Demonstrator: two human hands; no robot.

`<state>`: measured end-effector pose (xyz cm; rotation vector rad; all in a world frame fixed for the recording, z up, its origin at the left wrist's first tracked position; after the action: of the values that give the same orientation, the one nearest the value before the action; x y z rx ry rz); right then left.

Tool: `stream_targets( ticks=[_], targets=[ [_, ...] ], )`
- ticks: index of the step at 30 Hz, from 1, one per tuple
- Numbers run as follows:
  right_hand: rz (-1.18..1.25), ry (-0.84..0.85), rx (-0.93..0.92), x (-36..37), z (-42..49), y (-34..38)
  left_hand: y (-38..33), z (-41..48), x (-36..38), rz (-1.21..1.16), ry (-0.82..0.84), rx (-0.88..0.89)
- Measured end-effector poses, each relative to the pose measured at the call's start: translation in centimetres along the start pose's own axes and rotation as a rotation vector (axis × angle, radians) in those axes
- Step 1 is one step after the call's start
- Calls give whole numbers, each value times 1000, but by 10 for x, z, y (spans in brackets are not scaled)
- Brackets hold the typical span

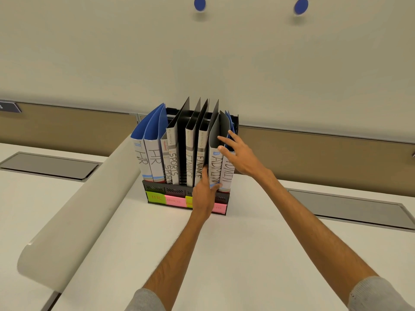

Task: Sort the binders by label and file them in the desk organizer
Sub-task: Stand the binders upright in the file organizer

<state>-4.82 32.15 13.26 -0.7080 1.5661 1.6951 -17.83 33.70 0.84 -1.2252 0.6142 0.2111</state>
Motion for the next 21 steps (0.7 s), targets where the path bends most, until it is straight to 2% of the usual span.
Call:
stream_targets(
  ticks=[4,10,14,21],
  targets=[
    [-42,6,-30,-1,-7,1,9,4,-2,86,28,-34],
    [-300,-98,-43,1,-16,18,9,2,4,212,7,-36],
    [-477,-69,-80,-2,-15,23,10,5,0,304,30,-57],
    [-498,-64,-142,-10,-14,35,14,7,0,569,28,-83]
  ],
)
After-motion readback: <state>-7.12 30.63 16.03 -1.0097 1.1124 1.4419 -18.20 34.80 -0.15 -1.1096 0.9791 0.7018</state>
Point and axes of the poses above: each hand's wrist, its own z-axis towards the middle knuckle, its own x-axis out of the palm, y = z × x, the point moved 6 cm from there along z, towards the middle knuckle, and after that the axes turned 6 degrees about y, right-handed, at the moved point
